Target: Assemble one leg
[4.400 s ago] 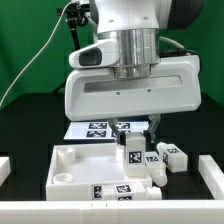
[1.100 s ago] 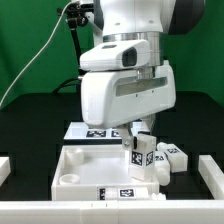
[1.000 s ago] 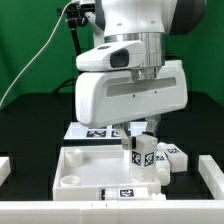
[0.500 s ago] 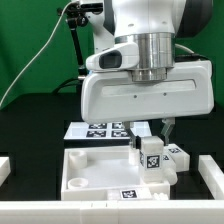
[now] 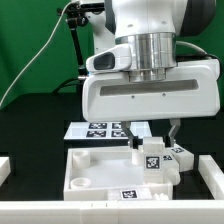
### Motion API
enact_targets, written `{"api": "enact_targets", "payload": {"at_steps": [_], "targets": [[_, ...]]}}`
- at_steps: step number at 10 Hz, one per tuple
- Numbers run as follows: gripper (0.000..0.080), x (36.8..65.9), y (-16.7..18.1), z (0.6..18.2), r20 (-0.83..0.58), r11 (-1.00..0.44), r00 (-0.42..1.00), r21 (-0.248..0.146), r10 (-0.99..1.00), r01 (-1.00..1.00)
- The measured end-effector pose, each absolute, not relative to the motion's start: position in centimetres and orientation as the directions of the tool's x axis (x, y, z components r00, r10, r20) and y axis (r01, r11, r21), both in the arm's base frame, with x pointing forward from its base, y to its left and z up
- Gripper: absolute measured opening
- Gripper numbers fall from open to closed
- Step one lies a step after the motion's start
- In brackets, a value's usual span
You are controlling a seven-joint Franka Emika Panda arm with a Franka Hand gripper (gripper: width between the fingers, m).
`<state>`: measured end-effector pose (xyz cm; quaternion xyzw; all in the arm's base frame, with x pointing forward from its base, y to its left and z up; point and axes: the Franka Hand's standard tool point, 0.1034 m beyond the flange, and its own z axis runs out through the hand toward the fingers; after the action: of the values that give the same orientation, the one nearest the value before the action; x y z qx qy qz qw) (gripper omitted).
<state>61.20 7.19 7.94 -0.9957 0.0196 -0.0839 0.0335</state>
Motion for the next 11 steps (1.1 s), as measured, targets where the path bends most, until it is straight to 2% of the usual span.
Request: {"api": "enact_targets", "payload": {"at_steps": [1,2,3,5,8,11], "targets": [[0.0521,61.2,7.6,8.0,0.166,-0.998,0.986,-0.067,-0.019,-0.008],[0.0609,61.3,8.1,8.2,0.174,-0.99,0.976,-0.036,0.129,0.137],[0.0641,61.5,8.3,8.3,0.18,-0.957,0.941,0.001,0.285,0.29],[0.0647,62.1,8.4,8.5,0.152,-0.86,0.848,0.035,0.508,0.509],[0.0649,62.1,8.2,8.3,0.146,-0.769,0.757,0.061,0.637,0.636],[0.0649,62.2,7.2,8.3,0.103,-0.496,0.486,0.116,0.868,0.861]]}}
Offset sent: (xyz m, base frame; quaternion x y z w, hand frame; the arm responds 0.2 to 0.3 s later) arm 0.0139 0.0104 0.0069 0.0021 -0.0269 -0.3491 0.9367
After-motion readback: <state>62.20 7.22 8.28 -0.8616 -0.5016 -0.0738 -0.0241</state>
